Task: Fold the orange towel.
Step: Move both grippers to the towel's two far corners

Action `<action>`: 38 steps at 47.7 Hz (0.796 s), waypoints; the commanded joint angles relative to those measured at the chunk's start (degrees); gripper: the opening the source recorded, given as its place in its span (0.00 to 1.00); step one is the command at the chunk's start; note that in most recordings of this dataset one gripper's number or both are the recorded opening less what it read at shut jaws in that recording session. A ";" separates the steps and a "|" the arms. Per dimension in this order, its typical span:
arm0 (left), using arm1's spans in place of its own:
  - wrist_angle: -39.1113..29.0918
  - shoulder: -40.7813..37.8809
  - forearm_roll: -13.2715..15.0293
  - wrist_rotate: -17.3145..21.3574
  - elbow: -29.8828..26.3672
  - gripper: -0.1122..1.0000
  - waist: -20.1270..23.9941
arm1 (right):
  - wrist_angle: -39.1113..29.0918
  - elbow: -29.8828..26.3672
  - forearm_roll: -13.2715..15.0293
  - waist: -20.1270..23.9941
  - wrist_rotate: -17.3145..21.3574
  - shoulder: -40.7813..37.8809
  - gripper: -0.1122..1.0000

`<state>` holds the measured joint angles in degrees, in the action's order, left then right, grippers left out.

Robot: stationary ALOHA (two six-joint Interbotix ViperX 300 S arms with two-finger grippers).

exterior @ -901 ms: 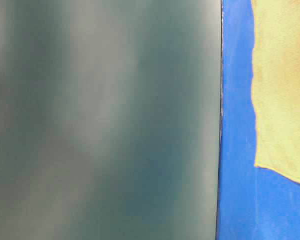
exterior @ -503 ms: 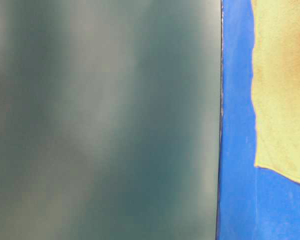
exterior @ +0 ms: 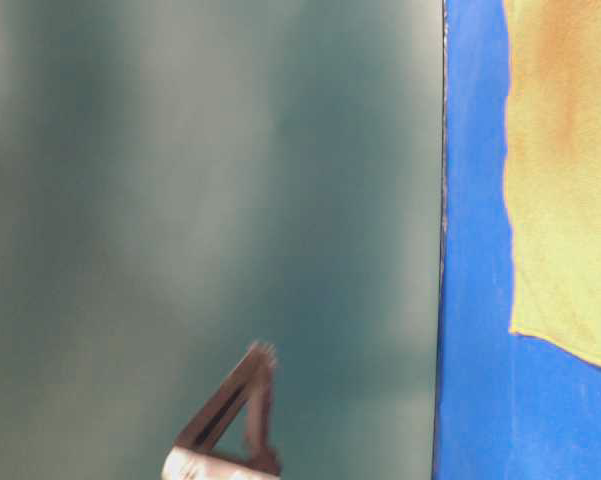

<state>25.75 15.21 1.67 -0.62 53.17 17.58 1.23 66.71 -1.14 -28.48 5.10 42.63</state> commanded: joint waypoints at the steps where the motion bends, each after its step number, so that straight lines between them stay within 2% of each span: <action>1: 0.53 -4.04 0.09 0.00 -3.16 0.77 0.97 | 0.53 -0.53 0.18 -2.46 0.00 -4.83 0.42; 5: 0.53 -8.09 0.09 0.00 -4.92 0.91 1.85 | 1.14 -0.70 0.88 -4.04 -0.26 -10.11 0.62; 8: 0.53 -11.78 0.09 0.00 -6.33 0.93 2.90 | 2.37 -0.53 1.41 -5.19 -0.18 -13.80 0.68; 15: 0.88 -19.69 0.09 0.00 -8.79 0.92 4.66 | 7.82 -0.35 1.67 -7.03 -0.26 -23.12 0.63; 24: 1.93 -27.16 0.09 0.00 -10.90 0.92 5.27 | 13.62 -0.62 1.67 -7.82 -0.53 -31.38 0.63; 34: 2.37 -30.94 0.44 0.00 -11.43 0.91 5.45 | 15.82 -0.88 1.67 -8.00 -1.14 -37.09 0.62; 38: 1.67 -30.94 0.53 0.09 -11.07 0.90 5.45 | 15.91 -1.05 1.67 -8.00 -1.76 -37.97 0.58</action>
<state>27.60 -16.52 2.02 -0.62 42.45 22.85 16.52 66.45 0.44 -36.30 3.69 4.66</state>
